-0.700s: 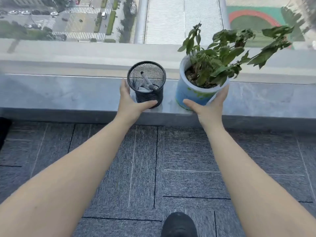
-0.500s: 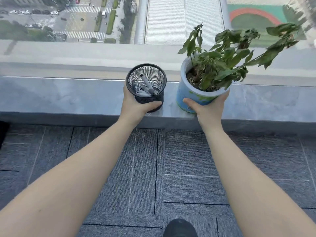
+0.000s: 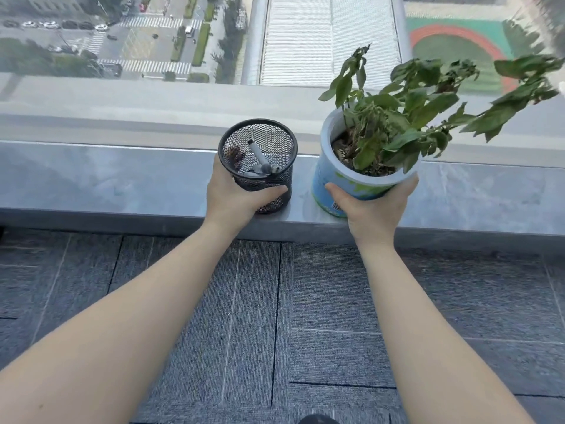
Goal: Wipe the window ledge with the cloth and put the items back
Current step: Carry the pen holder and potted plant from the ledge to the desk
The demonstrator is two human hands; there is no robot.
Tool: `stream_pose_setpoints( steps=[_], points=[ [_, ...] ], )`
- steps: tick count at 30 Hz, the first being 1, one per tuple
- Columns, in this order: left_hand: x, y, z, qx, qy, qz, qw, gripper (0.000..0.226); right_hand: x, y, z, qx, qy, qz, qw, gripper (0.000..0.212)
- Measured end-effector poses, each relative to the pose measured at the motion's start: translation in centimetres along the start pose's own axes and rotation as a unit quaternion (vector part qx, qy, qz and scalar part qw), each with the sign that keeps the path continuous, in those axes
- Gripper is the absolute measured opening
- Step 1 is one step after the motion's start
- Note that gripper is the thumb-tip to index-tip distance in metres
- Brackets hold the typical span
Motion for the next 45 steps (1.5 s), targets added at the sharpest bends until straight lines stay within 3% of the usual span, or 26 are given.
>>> stream_pose_setpoints(
  steps=[5,9,16,22,27,35,41,45],
  points=[
    [-1.8,2.2,2.3,0.0,-0.006,0.005,1.0,0.099,3.1,1.9,-0.1,0.004,-0.018,-0.011,1.0,0.095],
    [-5.8,6.1,6.6,0.0,0.004,0.019,1.0,0.1,9.1,4.6,0.6,0.032,-0.021,-0.026,0.999,0.086],
    [-18.1,15.9,17.7,0.006,0.034,0.034,0.999,0.09,27.7,10.6,2.0,0.084,-0.018,-0.032,0.996,0.081],
    [-30.7,24.5,28.6,-0.024,0.023,0.024,0.999,0.103,44.3,15.4,3.0,0.134,-0.036,-0.024,0.99,0.089],
    [-37.3,30.5,34.8,-0.1,0.012,0.004,0.995,0.105,53.8,18.0,3.7,0.197,-0.04,-0.004,0.979,0.085],
    [-41.8,43.1,42.1,-0.268,0.028,0.014,0.963,0.094,64.3,24.7,4.6,0.346,-0.061,0.038,0.936,0.085],
    [-41.5,54.9,49.7,-0.395,0.032,0.058,0.916,0.097,70.7,33.9,3.0,0.481,-0.09,0.068,0.87,0.072],
    [-39.9,63.8,55.2,-0.48,0.018,0.087,0.873,0.087,73.7,42.5,1.5,0.561,-0.111,0.061,0.818,0.077]
  ],
)
Point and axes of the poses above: each hand's wrist, its own y-axis away from the middle knuckle, its own z-axis out of the back of the hand, x = y × z, the point moved 1 cm from there along -y, towards the middle knuckle, and after that the axes turned 12 degrees about -y, right-handed, at the moved point
